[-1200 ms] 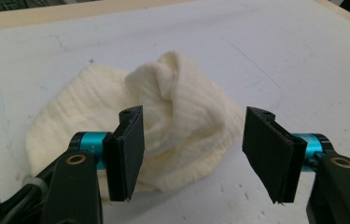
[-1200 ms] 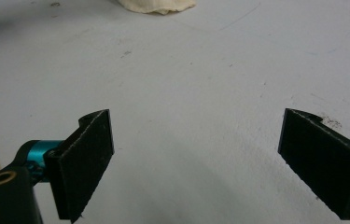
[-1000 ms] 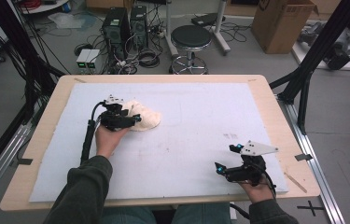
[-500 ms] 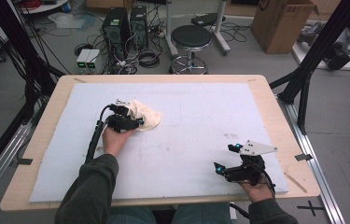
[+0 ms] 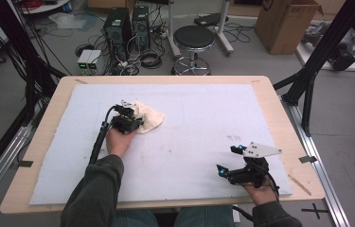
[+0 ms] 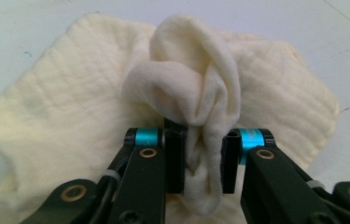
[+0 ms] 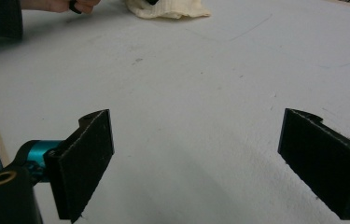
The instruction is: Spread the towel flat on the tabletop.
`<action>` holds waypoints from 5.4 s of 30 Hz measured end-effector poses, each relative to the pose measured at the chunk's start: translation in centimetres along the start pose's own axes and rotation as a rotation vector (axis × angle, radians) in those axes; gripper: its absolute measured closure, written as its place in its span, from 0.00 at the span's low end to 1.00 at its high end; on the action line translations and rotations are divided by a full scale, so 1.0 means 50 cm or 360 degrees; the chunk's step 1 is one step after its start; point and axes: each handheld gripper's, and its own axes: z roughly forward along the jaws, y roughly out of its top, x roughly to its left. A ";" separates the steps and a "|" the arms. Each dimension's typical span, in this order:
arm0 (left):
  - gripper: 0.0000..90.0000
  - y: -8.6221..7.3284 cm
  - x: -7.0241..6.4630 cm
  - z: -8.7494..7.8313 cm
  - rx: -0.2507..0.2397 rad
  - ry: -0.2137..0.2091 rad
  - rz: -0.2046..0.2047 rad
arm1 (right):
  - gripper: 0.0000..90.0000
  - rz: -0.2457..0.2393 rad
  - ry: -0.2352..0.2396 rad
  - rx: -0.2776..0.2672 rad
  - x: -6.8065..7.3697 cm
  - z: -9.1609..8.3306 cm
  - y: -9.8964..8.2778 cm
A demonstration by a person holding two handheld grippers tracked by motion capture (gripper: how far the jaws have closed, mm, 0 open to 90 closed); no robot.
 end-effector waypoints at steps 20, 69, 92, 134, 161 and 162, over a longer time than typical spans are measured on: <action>0.88 0.023 -0.057 -0.079 -0.0100 -0.0271 -0.0059 | 0.11 -0.0006 0.0000 -0.0016 0.002 -0.006 -0.001; 0.46 -0.014 -0.157 -0.132 -0.0108 -0.0563 0.0316 | 0.11 -0.0015 0.0026 -0.0002 0.006 -0.010 -0.004; 0.53 -0.085 -0.074 -0.115 0.0039 -0.0389 0.0285 | 0.12 -0.0004 0.0019 0.0037 -0.007 0.015 0.012; 0.99 -0.085 -0.056 -0.173 -0.0052 -0.0477 0.0418 | 0.99 -0.0040 0.0197 0.0319 -0.070 0.189 0.064; 0.66 -0.130 -0.051 -0.296 -0.0123 -0.0679 0.0486 | 0.78 -0.0030 0.0146 0.0293 -0.068 0.172 0.080; 0.65 -0.122 -0.049 -0.293 -0.0140 -0.0669 0.0480 | 0.77 -0.0019 0.0141 0.0289 -0.072 0.173 0.081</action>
